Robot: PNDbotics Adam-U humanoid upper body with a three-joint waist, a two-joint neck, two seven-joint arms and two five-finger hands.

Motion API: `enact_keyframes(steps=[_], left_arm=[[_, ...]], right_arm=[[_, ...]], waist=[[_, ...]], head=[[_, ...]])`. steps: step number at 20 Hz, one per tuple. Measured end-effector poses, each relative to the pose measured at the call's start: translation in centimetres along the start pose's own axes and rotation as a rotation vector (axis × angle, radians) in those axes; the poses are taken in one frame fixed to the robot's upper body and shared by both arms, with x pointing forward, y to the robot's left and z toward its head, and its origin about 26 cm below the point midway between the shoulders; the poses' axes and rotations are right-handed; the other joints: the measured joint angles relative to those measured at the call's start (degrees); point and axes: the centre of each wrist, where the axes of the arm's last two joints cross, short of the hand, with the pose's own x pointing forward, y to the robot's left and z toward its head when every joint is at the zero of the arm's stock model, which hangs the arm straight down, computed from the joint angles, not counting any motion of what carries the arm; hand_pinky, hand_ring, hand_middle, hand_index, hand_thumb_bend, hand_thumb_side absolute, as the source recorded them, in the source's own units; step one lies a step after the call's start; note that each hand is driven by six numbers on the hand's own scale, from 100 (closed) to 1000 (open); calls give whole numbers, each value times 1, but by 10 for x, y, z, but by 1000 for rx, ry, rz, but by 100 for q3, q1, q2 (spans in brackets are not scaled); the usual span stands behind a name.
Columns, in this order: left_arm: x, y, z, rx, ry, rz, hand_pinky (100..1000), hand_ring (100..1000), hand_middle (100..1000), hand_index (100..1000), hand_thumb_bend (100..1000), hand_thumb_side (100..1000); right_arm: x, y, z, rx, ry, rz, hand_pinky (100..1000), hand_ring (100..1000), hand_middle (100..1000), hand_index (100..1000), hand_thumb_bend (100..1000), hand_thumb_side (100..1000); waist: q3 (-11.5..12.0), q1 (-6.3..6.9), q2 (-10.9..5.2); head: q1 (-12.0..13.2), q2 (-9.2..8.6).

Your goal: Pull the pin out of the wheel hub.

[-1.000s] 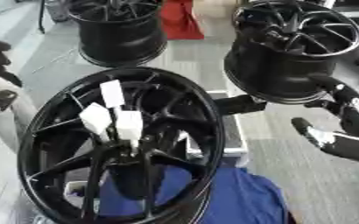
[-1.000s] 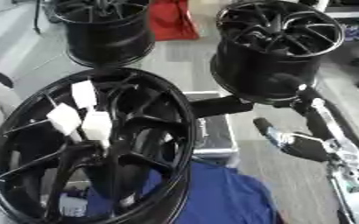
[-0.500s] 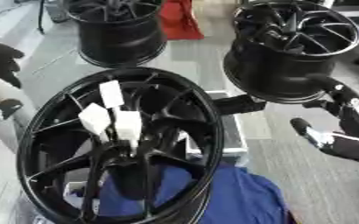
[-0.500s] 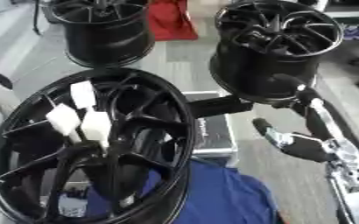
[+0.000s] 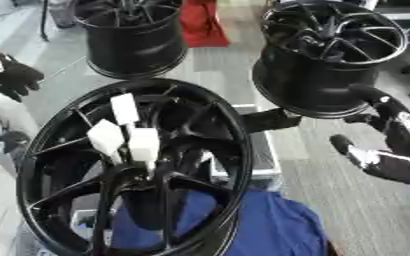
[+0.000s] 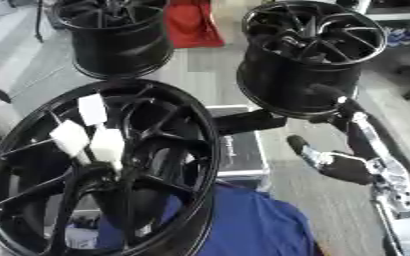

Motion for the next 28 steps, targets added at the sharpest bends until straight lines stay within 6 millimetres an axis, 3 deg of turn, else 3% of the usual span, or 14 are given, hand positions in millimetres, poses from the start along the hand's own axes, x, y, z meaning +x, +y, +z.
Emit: enact_keyframes(steps=[6,15,28], left_arm=[[11,13,-14,-172,-12,-83,780,779,812,923,401,261],[15,14,-32,-309,-22,-105,793,788,833,928,411,262],[-9,-15,-69,-411,-3,-90,800,799,849,920,365,178]], right_arm=[[-1,2,0,10,4,-5,734,1000,912,931,472,284],[-1,2,0,14,4,-6,733,1000,912,931,472,285],[-3,3,0,26,7,-10,733,1000,912,931,473,284]], waist=[[-18,7,-11],[-56,24,-24],[-119,44,-44]], head=[[5,0],[4,0],[-17,1]])
